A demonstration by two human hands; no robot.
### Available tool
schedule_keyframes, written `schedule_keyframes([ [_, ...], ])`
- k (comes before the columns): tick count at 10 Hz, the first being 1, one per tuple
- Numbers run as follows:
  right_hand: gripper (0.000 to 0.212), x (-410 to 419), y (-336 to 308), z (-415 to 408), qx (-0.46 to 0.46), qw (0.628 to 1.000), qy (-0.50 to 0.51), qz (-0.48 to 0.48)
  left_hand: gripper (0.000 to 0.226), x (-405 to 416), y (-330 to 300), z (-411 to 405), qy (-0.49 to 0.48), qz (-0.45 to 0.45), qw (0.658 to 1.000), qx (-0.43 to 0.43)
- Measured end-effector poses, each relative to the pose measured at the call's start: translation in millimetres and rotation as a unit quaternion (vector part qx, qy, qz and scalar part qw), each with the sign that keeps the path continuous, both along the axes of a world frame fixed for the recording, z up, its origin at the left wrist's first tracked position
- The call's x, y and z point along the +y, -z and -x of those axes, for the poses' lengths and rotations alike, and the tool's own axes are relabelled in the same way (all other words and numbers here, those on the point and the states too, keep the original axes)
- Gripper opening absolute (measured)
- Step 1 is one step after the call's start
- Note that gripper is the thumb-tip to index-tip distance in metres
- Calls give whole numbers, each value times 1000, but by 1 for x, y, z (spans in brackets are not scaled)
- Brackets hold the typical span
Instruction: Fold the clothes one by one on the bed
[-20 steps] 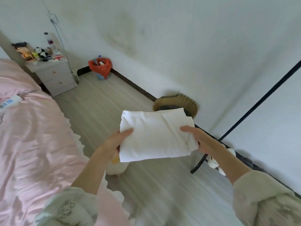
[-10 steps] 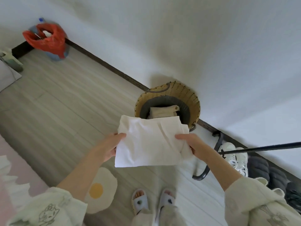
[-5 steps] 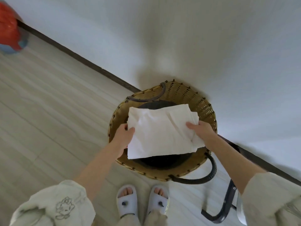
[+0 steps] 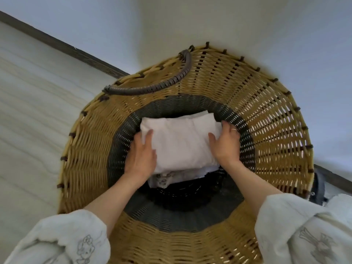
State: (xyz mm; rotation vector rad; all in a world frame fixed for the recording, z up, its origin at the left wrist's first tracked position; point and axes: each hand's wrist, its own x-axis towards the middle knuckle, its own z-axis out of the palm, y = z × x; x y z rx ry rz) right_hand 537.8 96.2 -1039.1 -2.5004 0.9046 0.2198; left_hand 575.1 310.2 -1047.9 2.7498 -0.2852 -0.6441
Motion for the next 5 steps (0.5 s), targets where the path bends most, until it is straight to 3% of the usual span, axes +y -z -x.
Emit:
schedule_keyframes([
  [1, 57, 16, 18, 6, 59, 985, -157, 43, 61, -5, 17, 5, 124, -109, 984, -60],
  [2, 58, 15, 33, -2, 158, 962, -217, 53, 58, -3, 29, -1, 151, -164, 974, -38],
  [3, 59, 3, 29, -14, 229, 945, -234, 10, 57, -5, 24, -13, 139, -143, 976, 89],
  [4, 58, 1, 0, -15, 268, 933, -238, -23, 55, -5, -2, -16, 165, -173, 964, 114],
  [5, 54, 4, -50, -7, 283, 920, -254, -95, 48, -1, -51, -12, 203, -166, 944, 202],
])
